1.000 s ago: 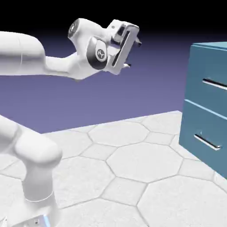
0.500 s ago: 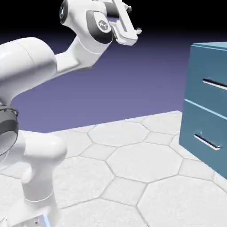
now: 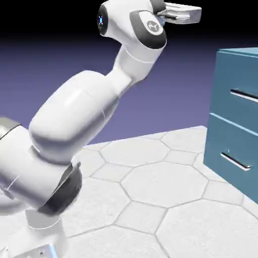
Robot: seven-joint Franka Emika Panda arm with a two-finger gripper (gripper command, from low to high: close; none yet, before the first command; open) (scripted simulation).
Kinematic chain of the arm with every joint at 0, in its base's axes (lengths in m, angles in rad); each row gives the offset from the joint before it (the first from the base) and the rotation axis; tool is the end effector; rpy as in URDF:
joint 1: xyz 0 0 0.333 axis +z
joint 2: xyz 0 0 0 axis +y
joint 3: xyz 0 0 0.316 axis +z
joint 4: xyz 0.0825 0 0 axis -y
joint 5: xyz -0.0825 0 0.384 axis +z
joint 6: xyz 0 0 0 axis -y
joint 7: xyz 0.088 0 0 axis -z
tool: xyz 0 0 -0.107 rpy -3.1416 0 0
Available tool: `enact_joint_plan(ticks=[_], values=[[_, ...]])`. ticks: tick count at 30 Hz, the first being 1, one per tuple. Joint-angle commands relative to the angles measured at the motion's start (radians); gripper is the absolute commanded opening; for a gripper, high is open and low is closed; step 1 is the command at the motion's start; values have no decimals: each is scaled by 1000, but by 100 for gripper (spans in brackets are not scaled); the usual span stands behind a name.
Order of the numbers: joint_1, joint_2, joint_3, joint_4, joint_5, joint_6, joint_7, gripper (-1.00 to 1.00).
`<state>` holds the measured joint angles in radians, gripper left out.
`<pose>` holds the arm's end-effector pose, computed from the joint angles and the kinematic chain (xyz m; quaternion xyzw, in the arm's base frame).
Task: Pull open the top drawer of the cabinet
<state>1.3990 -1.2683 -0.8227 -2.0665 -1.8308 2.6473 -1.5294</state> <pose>0.3974 -0.0758 0.7653 0.1879 0.6334 0.3561 0.6608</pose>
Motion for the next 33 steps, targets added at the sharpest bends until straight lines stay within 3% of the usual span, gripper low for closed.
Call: enact_joint_plan(ticks=[1, 29, 33], values=[[27, -13, -16, 14, -35, -7, -44, 0], [770, -388, -457, 413, -1017, -216, -1261, 0], [823, -386, -462, 491, -1028, -189, -1289, 0]])
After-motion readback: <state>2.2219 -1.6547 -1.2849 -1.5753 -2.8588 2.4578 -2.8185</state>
